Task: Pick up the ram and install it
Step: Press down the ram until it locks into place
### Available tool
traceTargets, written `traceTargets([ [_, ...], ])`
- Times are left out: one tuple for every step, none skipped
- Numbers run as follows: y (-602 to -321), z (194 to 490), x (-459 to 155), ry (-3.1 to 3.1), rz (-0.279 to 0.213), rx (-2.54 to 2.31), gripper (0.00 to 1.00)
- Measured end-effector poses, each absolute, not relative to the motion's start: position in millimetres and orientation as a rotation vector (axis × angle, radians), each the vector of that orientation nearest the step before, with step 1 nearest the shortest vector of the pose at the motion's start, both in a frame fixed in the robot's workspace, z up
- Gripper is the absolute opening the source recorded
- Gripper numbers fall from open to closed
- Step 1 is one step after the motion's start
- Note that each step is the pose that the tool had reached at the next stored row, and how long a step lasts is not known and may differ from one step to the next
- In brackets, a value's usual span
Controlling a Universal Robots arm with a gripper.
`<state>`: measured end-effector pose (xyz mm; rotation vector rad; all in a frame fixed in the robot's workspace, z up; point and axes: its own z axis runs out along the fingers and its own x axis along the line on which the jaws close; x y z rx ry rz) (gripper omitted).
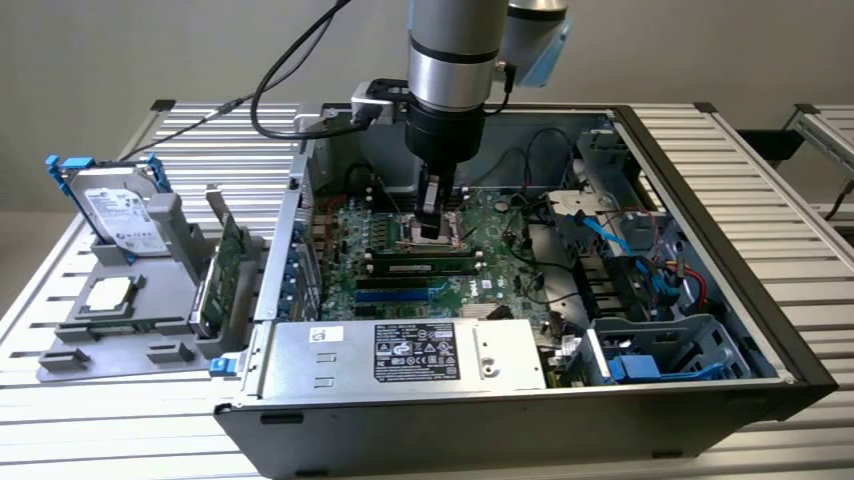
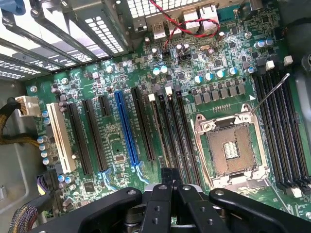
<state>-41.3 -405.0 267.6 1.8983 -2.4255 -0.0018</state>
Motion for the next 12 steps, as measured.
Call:
traceTargets([
  [-405.0,267.6,-41.3,-2.426,-0.002,1.898,0.11],
  [-405.2,267.6,-41.3,-2.426,-0.002,1.898,0.11],
  [-405.3,267.6,-41.2,-2.428,-0.002,1.895,0.11],
  [-405.3,267.5,-41.3,-2.441,-0.003,1.878,0.11],
  [-405.3,267.3,-41.3,-2.457,-0.004,1.857,0.11],
  [-405.3,267.1,-41.3,-2.472,-0.004,1.838,0.11],
  [-405.3,266.9,-41.2,-2.486,-0.005,1.818,0.11],
  [-405.3,266.7,-41.3,-2.501,-0.006,1.798,0.11],
  [-405.3,266.4,-41.3,-2.516,-0.007,1.777,0.11],
  [-405.3,266.1,-41.2,-2.531,-0.008,1.756,0.11],
  [-405.3,265.8,-41.2,-2.547,-0.008,1.733,0.11],
  [-405.3,265.3,-41.2,-2.563,-0.009,1.709,0.11],
])
